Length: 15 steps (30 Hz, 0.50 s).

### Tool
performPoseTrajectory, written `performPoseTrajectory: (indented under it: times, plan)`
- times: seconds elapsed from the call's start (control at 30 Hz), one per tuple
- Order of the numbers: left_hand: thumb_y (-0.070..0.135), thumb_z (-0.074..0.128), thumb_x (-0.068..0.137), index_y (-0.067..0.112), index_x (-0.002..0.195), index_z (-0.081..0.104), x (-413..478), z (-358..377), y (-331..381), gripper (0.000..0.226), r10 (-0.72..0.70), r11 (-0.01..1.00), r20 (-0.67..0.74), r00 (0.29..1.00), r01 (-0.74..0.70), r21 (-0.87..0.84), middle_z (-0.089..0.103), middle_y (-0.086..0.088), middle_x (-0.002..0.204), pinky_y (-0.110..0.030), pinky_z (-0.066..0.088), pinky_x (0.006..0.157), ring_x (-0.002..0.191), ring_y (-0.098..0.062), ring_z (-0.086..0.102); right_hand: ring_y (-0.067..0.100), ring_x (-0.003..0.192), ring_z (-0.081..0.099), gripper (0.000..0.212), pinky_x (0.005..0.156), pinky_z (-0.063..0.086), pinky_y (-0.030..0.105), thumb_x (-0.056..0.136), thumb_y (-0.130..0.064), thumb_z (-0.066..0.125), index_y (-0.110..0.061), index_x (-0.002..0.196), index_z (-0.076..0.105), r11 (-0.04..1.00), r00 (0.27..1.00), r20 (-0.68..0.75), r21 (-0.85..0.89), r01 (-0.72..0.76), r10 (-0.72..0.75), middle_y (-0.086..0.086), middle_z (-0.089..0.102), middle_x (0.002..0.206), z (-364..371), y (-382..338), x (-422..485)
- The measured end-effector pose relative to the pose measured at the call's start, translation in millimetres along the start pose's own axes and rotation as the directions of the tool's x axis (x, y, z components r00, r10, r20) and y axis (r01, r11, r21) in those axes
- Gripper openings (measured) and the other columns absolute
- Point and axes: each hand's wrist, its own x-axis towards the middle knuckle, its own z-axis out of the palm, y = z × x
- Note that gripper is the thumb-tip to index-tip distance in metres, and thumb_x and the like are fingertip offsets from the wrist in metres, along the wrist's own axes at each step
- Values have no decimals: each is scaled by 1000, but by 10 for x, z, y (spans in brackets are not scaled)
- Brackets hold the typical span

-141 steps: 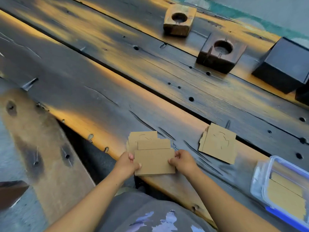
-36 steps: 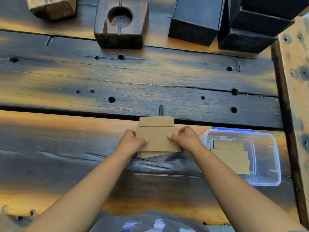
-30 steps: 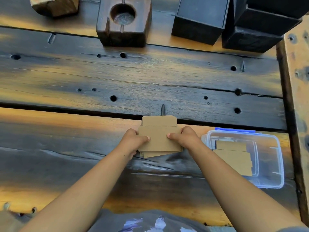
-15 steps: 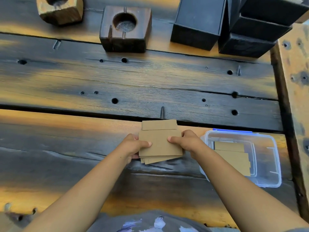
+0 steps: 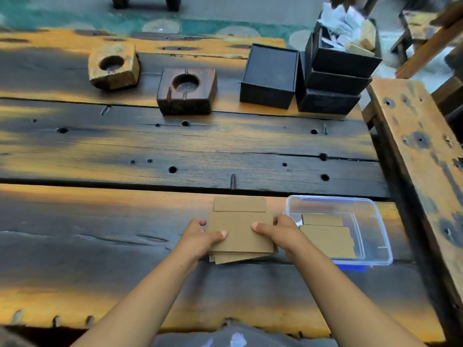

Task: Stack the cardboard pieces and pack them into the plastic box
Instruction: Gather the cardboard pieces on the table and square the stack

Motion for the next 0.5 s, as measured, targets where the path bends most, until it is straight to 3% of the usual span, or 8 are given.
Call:
performPoseTrajectory:
  times: [0.07,0.23,0.4,0.5]
  plan:
    - [12,83,75,6,120,52,-77,63,-27,55,27,1000,3,1000,-27,12,65,-17,119,-41,56,88,98,-27,67,22,93,71,48,68,57,30,75,-21,82,-4,115,62,999,1000,24,46,5,-6,9,73,106,-81,30,-60]
    - [14,82,76,7,121,54,-221,217,-28,53,75,995,-6,997,-74,65,63,-16,116,-43,57,89,104,-30,66,24,97,70,43,86,58,39,76,-19,82,-3,112,64,999,998,49,35,39,-41,10,72,107,-313,116,-190]
    - [23,81,77,10,114,54,-379,368,-62,48,101,980,15,995,-102,173,65,-6,104,-25,50,67,85,-14,63,16,89,71,43,62,54,22,76,-24,82,-6,110,64,1000,998,64,11,27,-28,6,72,104,-497,211,-308]
    - [25,80,78,13,112,53,-360,359,-26,45,110,968,79,991,-125,217,62,0,99,-22,49,65,85,-11,62,15,87,71,39,60,53,21,76,-25,82,-8,107,65,999,999,32,22,27,-28,5,72,103,-517,200,-342]
